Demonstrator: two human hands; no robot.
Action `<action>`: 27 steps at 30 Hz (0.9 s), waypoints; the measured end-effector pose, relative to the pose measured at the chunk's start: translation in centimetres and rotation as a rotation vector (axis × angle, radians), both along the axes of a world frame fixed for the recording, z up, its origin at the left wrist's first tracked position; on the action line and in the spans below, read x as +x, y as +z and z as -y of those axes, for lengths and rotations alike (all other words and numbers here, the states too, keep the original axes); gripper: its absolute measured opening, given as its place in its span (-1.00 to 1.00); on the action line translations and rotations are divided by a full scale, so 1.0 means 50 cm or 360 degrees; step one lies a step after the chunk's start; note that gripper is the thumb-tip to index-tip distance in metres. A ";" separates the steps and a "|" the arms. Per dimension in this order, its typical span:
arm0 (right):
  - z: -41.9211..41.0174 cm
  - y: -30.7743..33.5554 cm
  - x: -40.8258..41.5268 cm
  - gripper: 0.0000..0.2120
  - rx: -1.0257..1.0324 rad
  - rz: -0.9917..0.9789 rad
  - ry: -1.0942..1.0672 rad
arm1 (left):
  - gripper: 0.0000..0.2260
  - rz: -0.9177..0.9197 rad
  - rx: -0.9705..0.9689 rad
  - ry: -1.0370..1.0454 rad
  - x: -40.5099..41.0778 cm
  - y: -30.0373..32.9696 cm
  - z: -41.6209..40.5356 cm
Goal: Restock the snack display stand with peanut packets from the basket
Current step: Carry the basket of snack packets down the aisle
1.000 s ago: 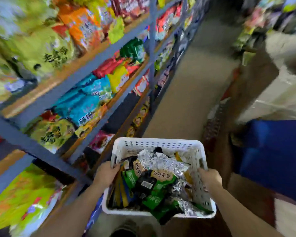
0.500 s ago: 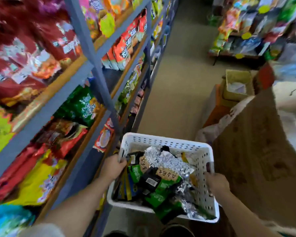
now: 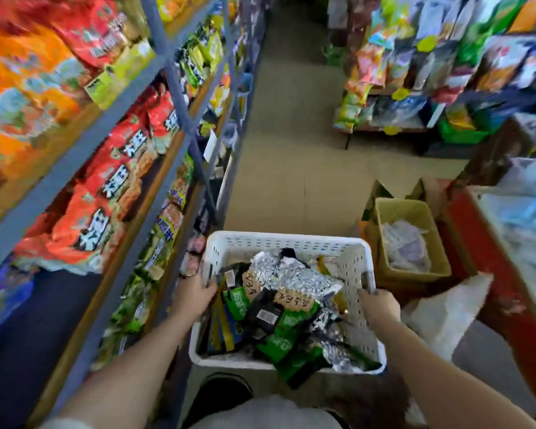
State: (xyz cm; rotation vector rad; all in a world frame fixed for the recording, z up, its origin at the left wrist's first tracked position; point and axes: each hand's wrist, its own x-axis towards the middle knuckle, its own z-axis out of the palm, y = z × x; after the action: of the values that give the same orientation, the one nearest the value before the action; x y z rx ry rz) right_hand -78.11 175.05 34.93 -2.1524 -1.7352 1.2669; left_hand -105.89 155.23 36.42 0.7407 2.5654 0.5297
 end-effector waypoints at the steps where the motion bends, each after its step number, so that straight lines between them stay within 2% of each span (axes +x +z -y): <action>1: -0.055 0.008 -0.031 -0.74 0.0015 0.0003 -0.0006 | -0.67 -0.0031 -0.0049 -0.0007 -0.031 -0.003 -0.055; 5: -0.271 -0.021 -0.157 -0.70 0.0012 0.0058 -0.0027 | -0.69 0.0080 -0.0008 0.0000 -0.162 -0.064 -0.288; 8: -0.423 -0.060 -0.243 -0.75 -0.0050 -0.0011 -0.0184 | -0.74 0.0152 -0.0010 -0.0079 -0.276 -0.113 -0.483; 10: -0.514 -0.065 -0.288 -0.77 -0.0099 -0.0024 -0.0307 | -0.77 0.0219 -0.0062 -0.0210 -0.349 -0.105 -0.624; 15: -0.766 -0.033 -0.383 -0.73 -0.0104 -0.0028 -0.0582 | -0.70 0.0250 -0.0060 -0.0544 -0.495 -0.037 -1.014; 19: -0.981 -0.047 -0.413 -0.78 -0.0078 -0.0108 -0.0769 | -0.72 0.0176 -0.0133 -0.0701 -0.545 -0.037 -1.306; 24: -1.283 -0.095 -0.436 -0.81 -0.0144 -0.0187 -0.0989 | -0.65 0.0113 -0.0154 -0.0840 -0.559 -0.067 -1.660; 27: -1.469 -0.077 -0.423 -0.80 -0.0175 -0.0189 -0.1029 | -0.66 0.0146 -0.0185 -0.0876 -0.549 -0.064 -1.874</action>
State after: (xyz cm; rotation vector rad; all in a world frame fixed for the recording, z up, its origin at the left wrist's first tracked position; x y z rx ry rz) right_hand -99.27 248.48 31.07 -2.3444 -0.8182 1.2735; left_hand -133.33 248.92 33.21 1.2821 2.1512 0.2255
